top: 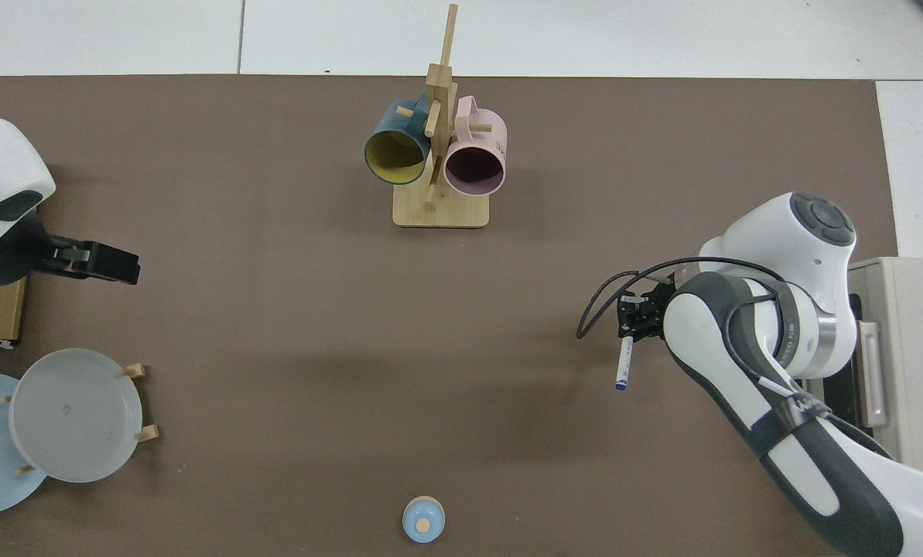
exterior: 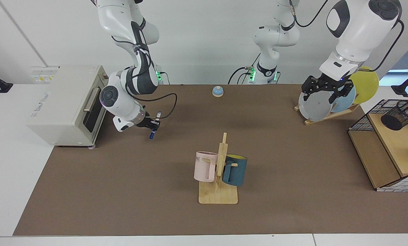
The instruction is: Put markers into pen holder
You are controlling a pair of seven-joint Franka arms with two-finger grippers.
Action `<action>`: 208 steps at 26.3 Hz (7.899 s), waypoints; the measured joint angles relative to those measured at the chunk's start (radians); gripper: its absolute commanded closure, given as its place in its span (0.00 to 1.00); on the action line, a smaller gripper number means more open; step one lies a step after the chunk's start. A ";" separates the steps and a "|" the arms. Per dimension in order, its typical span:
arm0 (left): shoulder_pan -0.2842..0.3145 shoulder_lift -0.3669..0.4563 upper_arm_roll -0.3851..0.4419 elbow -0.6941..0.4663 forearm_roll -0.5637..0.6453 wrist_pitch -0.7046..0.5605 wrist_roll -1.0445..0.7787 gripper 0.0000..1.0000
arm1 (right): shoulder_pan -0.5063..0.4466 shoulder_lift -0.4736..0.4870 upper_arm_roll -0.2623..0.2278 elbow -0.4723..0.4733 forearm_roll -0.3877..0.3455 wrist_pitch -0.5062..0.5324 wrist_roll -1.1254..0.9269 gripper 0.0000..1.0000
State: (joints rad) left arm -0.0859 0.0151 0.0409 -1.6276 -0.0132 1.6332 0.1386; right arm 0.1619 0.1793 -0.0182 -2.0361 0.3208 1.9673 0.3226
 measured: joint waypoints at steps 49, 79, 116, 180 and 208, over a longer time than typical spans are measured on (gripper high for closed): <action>-0.060 -0.040 -0.234 -0.061 -0.027 0.070 1.088 0.00 | 0.510 0.057 0.010 0.269 0.579 0.530 1.351 1.00; -0.088 -0.036 -0.247 -0.119 -0.030 0.158 1.100 1.00 | 0.524 0.065 0.004 0.277 0.566 0.535 1.337 0.00; -0.064 0.014 0.286 -0.005 0.458 0.139 1.483 1.00 | 0.036 -0.171 -0.027 0.282 -0.403 -0.119 -0.218 0.00; -0.049 0.239 0.388 0.138 0.794 0.143 1.421 0.00 | -0.090 -0.180 -0.021 0.371 -0.306 -0.334 -0.319 0.00; -0.041 0.235 0.148 0.184 0.137 0.024 0.553 0.00 | -0.091 -0.185 -0.020 0.371 -0.346 -0.332 -0.326 0.00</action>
State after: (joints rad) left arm -0.1270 0.2497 0.1893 -1.4439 0.1235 1.6569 0.6915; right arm 0.0706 -0.0059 -0.0379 -1.6647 -0.0257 1.6357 -0.0035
